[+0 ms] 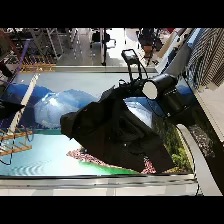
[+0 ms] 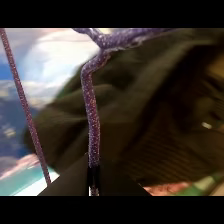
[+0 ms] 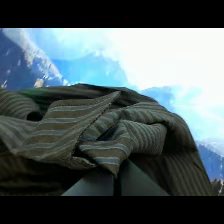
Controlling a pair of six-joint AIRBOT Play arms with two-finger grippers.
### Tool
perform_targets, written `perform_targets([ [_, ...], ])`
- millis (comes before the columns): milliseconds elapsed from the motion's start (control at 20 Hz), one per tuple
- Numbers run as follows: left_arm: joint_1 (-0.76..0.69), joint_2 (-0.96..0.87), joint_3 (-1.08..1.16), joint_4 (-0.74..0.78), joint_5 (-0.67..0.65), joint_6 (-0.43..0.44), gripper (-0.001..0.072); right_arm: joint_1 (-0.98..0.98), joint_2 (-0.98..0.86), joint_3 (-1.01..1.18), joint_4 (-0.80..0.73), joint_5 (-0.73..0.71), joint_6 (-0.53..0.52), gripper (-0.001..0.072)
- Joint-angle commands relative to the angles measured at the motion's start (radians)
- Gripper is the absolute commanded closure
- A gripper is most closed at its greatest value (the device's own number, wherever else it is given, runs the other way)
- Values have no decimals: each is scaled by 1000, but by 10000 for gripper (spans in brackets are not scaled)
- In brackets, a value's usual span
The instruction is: Fold the clothes and pants, and hang the long-sleeved shirts on hangers.
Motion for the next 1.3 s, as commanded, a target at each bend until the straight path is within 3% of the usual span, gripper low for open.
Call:
perform_targets([
  [0,-103,4,0,-102,-204,87,686,-34,0,2,-37,-56,50,693],
  [100,-170,3,0,-103,-273,86,686,-66,-3,2,-54,-108,103,693],
  [350,-359,-11,-1,26,-273,82,686,-128,-14,2,-54,-244,174,693],
  [650,-555,-122,-1,124,-256,31,686,-133,-11,2,-50,-315,180,692],
  [1000,-539,-266,0,129,21,-31,687,-76,15,2,-45,-224,65,692],
  [1250,-528,-266,0,119,-11,11,687,-18,16,2,-40,-183,5,692],
])
